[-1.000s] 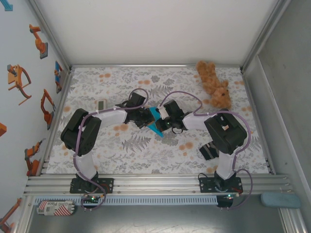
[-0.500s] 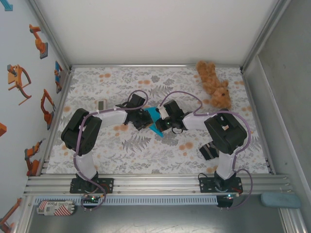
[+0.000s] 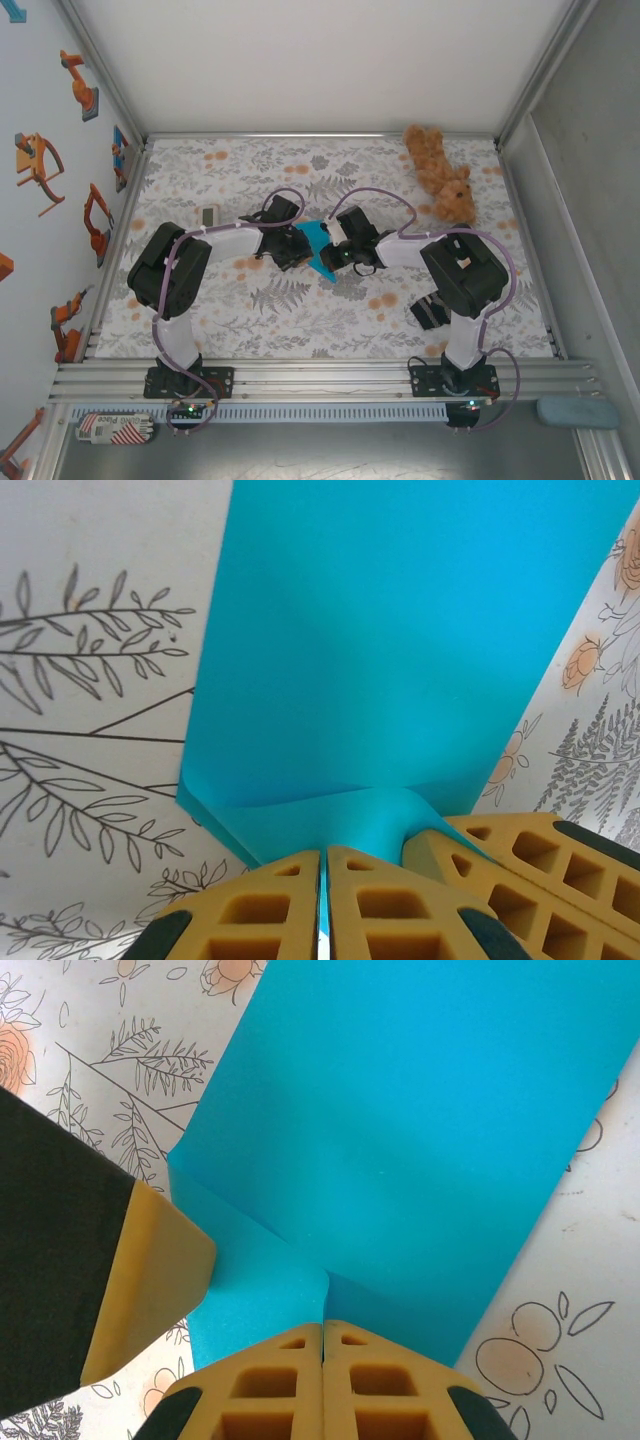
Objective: Fold a paper plane with a square sheet of paper (pick it up from the middle)
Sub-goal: Third fold the triangle at the center of the table.
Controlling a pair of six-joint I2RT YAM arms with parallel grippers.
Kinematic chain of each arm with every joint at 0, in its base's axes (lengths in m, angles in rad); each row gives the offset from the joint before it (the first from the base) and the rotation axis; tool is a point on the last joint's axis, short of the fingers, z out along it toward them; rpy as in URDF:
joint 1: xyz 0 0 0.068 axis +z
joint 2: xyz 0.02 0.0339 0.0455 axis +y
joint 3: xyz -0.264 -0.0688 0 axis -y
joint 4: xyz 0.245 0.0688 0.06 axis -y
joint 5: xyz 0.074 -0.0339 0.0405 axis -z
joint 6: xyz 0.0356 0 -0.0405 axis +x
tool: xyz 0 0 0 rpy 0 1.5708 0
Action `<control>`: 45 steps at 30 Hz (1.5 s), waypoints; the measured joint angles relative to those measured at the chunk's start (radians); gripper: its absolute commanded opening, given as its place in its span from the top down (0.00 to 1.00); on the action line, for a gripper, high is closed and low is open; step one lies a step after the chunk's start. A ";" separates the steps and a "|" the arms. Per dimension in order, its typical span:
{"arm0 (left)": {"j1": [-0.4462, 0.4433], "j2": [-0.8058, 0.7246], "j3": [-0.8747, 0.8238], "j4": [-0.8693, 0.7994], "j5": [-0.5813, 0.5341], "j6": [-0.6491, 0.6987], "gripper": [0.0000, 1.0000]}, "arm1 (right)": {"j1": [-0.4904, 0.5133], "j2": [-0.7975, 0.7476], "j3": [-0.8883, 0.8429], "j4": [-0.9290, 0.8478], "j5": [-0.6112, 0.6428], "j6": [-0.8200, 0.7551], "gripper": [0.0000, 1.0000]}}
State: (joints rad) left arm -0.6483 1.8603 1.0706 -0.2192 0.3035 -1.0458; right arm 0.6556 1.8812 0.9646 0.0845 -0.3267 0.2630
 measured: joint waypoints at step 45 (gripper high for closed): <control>-0.006 0.021 0.022 -0.037 -0.021 0.008 0.90 | 0.000 0.000 0.002 -0.003 0.000 0.003 1.00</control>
State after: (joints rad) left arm -0.6540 1.8809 1.0927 -0.2558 0.2829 -1.0382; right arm 0.6556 1.8812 0.9665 0.0814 -0.3267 0.2661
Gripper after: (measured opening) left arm 0.098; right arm 0.048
